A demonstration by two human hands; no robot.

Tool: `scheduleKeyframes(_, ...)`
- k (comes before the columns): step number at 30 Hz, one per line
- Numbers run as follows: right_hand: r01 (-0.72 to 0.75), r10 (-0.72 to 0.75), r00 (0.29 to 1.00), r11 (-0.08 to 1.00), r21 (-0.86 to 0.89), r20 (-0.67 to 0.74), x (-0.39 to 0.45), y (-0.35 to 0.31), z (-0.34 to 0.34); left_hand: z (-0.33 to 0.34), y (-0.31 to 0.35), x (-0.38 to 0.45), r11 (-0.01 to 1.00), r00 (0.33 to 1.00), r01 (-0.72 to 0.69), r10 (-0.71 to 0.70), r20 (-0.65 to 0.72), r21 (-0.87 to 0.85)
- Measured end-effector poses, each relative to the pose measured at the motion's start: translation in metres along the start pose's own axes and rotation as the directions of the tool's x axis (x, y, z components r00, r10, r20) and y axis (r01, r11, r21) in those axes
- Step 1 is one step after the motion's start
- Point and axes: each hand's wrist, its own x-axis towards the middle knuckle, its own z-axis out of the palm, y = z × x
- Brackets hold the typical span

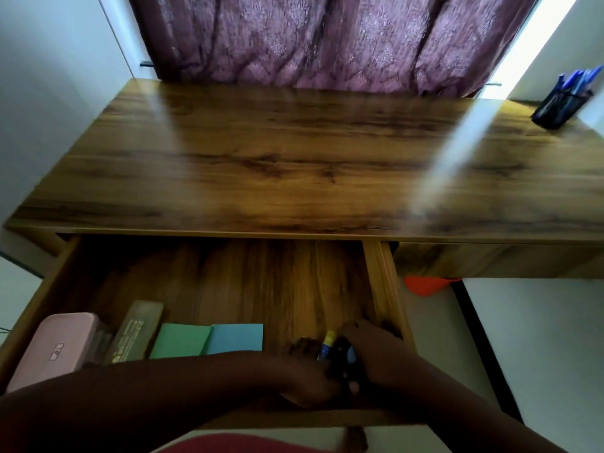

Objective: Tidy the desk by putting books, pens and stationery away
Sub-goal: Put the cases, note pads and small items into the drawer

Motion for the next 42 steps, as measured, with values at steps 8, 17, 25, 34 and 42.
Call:
scheduleKeyframes(8,0.061,-0.045,0.990,0.991,0.119,-0.131,-0.052,-0.012,-0.028,-0.008,-0.077,-0.093,0.995,0.964,0.030,-0.054,-0.259,-0.096)
scheduleKeyframes(17,0.220,-0.317,0.896,0.926,-0.308,-0.311,-0.056,-0.001,0.045,0.059,-0.145,-0.126,0.867,0.851,0.207,0.069,-0.521,0.453)
scheduleKeyframes(25,0.128,-0.246,0.912,0.932,-0.340,-0.329,-0.033,0.004,0.033,0.042,-0.141,-0.117,0.852,0.690,0.338,0.065,-0.721,0.401)
scheduleKeyframes(34,0.054,-0.193,0.907,0.935,-0.351,-0.373,0.009,0.007,-0.016,-0.015,-0.160,-0.089,0.834,0.613,0.380,0.097,-0.784,0.400)
scheduleKeyframes(42,-0.043,-0.174,0.860,0.911,-0.409,-0.479,0.057,0.015,-0.049,-0.065,-0.176,-0.063,0.794,0.523,0.490,0.063,-0.850,0.361)
